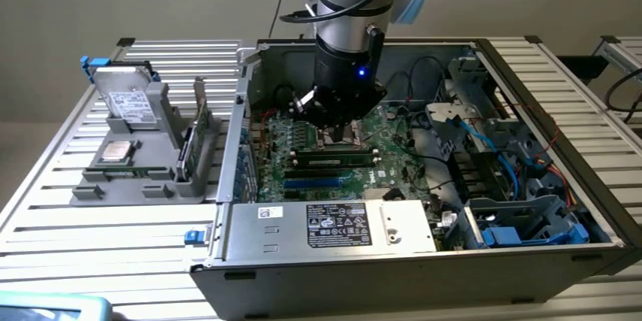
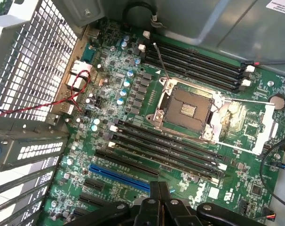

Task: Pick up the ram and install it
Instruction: 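Press down the ram until it locks into place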

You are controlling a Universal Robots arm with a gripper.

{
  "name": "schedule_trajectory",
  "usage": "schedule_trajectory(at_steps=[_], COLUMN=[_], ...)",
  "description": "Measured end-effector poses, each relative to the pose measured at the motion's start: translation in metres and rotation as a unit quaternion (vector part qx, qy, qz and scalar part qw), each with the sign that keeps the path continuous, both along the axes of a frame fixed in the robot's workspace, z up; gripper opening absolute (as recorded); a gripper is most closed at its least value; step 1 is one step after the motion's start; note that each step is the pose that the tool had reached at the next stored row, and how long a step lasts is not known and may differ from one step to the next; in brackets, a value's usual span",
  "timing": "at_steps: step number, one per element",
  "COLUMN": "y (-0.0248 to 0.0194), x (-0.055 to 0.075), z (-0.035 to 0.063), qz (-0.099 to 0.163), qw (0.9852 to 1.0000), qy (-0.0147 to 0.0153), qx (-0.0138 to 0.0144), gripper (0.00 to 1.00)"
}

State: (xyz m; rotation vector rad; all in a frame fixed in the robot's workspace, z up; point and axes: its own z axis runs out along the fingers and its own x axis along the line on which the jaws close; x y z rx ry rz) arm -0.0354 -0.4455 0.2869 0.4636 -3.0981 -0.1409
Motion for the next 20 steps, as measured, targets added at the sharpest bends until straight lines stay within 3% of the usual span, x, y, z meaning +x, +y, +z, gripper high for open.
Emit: schedule_trajectory(at_steps=[9,14,20], y=[-0.0001,-0.0001,-0.0004], x=[0.0,0.0,0.0], z=[0.0035,0.0061,0.0097], qz=[-0.047,-0.074,-0.103], qw=[0.9989,0.9972,0.9946], qy=[0.004,0.0056,0.0098], qx=[-0.0012,-0.0012,-0.0013], gripper=[0.11,0.11,0.11])
